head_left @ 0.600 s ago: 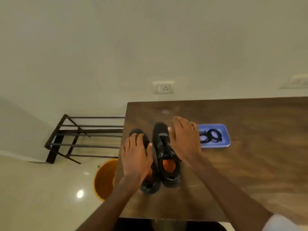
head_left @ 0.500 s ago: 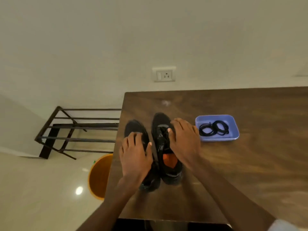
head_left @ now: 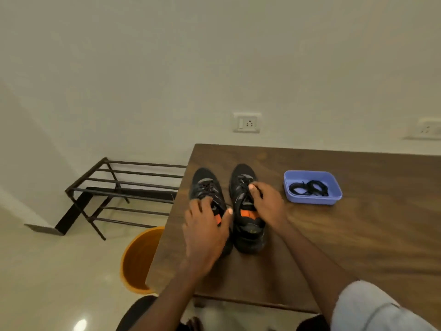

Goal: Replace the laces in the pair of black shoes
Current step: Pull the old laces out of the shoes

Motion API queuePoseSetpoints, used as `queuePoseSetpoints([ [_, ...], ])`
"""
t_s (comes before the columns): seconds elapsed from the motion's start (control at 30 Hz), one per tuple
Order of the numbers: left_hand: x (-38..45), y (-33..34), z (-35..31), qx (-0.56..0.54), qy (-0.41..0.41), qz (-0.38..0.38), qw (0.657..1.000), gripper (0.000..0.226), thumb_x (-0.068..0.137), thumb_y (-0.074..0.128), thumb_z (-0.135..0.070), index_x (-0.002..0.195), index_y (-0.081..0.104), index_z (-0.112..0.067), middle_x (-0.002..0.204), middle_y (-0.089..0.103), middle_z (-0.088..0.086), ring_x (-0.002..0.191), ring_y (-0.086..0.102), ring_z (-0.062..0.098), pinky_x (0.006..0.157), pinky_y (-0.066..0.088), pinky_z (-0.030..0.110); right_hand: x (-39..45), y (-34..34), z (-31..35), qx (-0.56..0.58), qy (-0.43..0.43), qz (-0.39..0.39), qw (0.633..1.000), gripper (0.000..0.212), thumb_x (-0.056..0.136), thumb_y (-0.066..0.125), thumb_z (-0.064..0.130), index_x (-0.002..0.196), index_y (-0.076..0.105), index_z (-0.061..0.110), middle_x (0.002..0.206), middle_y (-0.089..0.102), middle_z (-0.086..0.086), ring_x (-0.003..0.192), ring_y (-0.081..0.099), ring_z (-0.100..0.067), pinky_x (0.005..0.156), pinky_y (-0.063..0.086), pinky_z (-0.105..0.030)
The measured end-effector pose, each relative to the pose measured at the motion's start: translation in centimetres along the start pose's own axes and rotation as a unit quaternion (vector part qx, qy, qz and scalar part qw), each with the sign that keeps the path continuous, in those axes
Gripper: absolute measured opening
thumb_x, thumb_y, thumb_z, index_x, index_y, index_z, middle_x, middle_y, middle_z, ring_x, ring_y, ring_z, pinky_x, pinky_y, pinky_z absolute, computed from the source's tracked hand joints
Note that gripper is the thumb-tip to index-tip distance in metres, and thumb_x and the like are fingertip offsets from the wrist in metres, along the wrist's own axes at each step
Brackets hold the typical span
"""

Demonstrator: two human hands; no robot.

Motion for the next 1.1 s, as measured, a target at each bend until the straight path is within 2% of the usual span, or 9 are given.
queuePoseSetpoints([
  [0.17,-1.8,1.4,2.3,-0.102,0.039,0.056,0.992,0.045,0.095,0.069,-0.038,0.136,0.055,-0.025,0.165,0.020,-0.003,0.153,0.025,0.022,0.125,0.031,0.040,-2.3,0.5,1.1,-0.012,0.023,-0.009,1.000,0.035,0.107,0.050,0.040,0.126,0.069,0.018,0.124,0.071,-0.005,0.115,0.063,-0.024,0.088,0.043,-0.031],
  [0.37,0.4,-0.1,4.3,-0.185,0.052,0.091,0.977,0.054,0.086,0.073,-0.018,0.135,0.054,-0.028,0.157,0.029,-0.008,0.149,0.036,0.019,0.122,0.036,0.037,-2.3,1.1,3.3,-0.148,0.013,0.047,0.988,0.037,0.104,0.052,0.041,0.130,0.059,0.015,0.128,0.062,-0.010,0.118,0.060,-0.031,0.091,0.050,-0.042],
  [0.5,-0.5,-2.9,2.1,-0.102,0.053,-0.089,0.989,0.051,0.090,0.064,-0.041,0.137,0.050,-0.028,0.151,0.040,0.002,0.149,0.030,0.024,0.122,0.028,0.053,0.8,0.7,8.3,-0.204,-0.163,0.012,0.965,0.054,0.090,0.060,0.014,0.142,0.054,0.026,0.156,0.045,-0.001,0.145,0.040,-0.026,0.113,0.042,-0.053],
  [0.57,-2.3,-3.1,-0.3,-0.112,0.093,-0.142,0.979,0.047,0.093,0.057,-0.057,0.130,0.056,-0.028,0.144,0.048,0.003,0.140,0.040,0.023,0.115,0.033,0.052,2.5,2.3,10.8,-0.177,-0.258,0.092,0.945,0.054,0.091,0.061,0.012,0.141,0.057,0.034,0.159,0.043,0.006,0.151,0.032,-0.020,0.119,0.035,-0.052],
  [0.7,-3.2,1.8,-1.3,0.010,0.138,-0.062,0.988,0.050,0.087,0.053,-0.073,0.119,0.062,-0.035,0.148,0.047,0.002,0.138,0.044,0.025,0.102,0.032,0.050,5.1,7.3,11.9,-0.246,-0.313,0.329,0.856,0.042,0.105,0.053,0.033,0.144,0.052,0.047,0.164,0.033,0.017,0.157,0.019,-0.017,0.121,0.024,-0.051],
  [0.77,-3.0,2.2,-0.3,0.010,0.143,-0.052,0.988,0.032,0.090,0.056,-0.064,0.106,0.065,-0.037,0.150,0.045,0.003,0.140,0.042,0.026,0.102,0.028,0.048,6.1,8.4,10.7,-0.276,-0.287,0.368,0.840,0.037,0.105,0.044,0.052,0.140,0.054,0.051,0.158,0.044,0.018,0.151,0.033,-0.017,0.119,0.031,-0.053],
  [0.87,-2.3,1.0,1.6,0.012,0.129,-0.092,0.987,0.016,0.093,0.066,-0.049,0.105,0.066,-0.038,0.149,0.043,0.002,0.141,0.037,0.027,0.106,0.025,0.050,7.5,7.6,10.2,-0.273,-0.251,0.315,0.874,0.053,0.093,0.033,0.077,0.132,0.058,0.051,0.142,0.058,0.018,0.132,0.053,-0.014,0.109,0.043,-0.052],
  [1.0,-1.1,-1.5,5.7,0.033,-0.016,-0.166,0.985,0.030,0.094,0.070,-0.039,0.123,0.065,-0.035,0.126,0.048,0.005,0.111,0.047,0.025,0.092,0.037,0.046,8.4,6.2,8.7,-0.305,-0.175,0.256,0.900,0.058,0.095,0.028,0.079,0.119,0.059,0.036,0.126,0.058,0.004,0.120,0.058,-0.023,0.100,0.046,-0.052],
  [1.1,0.4,-1.3,6.6,-0.066,-0.080,-0.131,0.986,0.039,0.104,0.053,-0.028,0.143,0.052,-0.032,0.119,0.059,0.002,0.092,0.049,0.010,0.075,0.041,0.032,7.6,4.9,6.6,-0.291,-0.069,0.224,0.927,0.064,0.088,0.023,0.089,0.110,0.051,0.036,0.124,0.056,-0.003,0.119,0.058,-0.030,0.100,0.046,-0.055],
])
Point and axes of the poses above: each hand's wrist, its own x-axis towards the middle knuckle, its own y-axis out of the palm, z = x × y, the point moved 6 cm from there along x, towards the middle knuckle
